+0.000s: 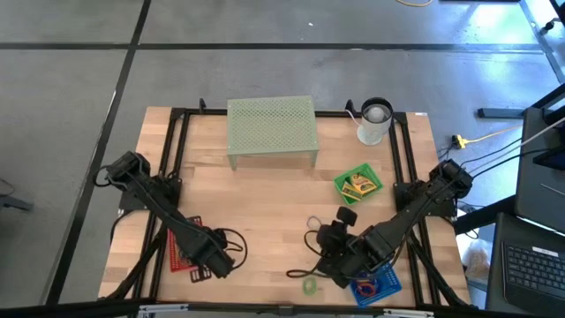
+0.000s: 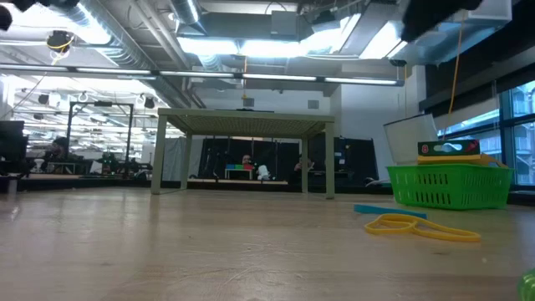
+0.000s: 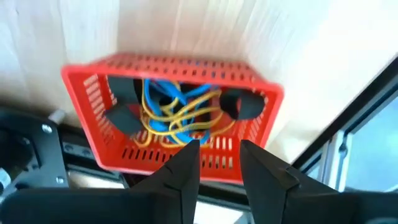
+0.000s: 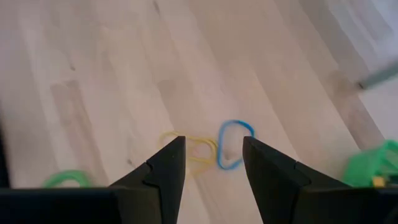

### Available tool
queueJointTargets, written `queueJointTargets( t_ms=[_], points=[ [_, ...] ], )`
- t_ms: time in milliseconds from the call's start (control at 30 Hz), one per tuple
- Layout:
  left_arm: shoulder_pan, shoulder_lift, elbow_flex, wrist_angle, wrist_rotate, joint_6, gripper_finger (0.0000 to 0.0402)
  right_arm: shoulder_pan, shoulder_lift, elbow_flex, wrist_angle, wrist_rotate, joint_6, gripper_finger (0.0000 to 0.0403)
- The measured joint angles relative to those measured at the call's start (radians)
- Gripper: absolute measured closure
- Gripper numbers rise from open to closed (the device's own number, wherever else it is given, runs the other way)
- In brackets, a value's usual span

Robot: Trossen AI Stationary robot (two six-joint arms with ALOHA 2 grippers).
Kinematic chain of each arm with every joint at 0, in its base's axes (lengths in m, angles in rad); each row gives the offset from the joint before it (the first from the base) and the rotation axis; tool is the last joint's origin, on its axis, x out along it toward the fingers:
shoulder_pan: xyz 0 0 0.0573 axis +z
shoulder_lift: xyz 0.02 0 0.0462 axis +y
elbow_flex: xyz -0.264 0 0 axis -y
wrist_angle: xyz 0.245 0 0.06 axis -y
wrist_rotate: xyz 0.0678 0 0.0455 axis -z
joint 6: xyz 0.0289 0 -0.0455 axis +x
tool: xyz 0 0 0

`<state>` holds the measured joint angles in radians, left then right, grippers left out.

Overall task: Pick & Place Office Desk Supplies
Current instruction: Put the blue rubber band into the red bin

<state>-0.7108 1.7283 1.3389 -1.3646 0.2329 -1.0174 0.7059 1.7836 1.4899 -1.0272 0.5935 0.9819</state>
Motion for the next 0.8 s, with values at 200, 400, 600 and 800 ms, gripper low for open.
queueJointTargets(
  t_ms=[200,400,600,800],
  points=[
    [0.001,0.0,0.054,0.004,-0.105,0.001,0.0296,-0.011,-0.002,-0.048,-0.044,0.031,0.054,0.0241],
    [0.001,0.0,0.083,0.008,-0.237,0.0,0.0298,-0.08,-0.001,-0.189,0.038,-0.063,0.12,0.0241],
    [0.002,0.0,0.083,0.014,-0.386,-0.06,0.0298,-0.172,-0.001,-0.32,0.338,-0.176,0.093,0.0241],
    [0.014,0.0,0.083,0.05,-0.43,-0.052,0.0297,-0.241,-0.001,-0.409,0.542,-0.235,0.058,0.0241]
  ],
)
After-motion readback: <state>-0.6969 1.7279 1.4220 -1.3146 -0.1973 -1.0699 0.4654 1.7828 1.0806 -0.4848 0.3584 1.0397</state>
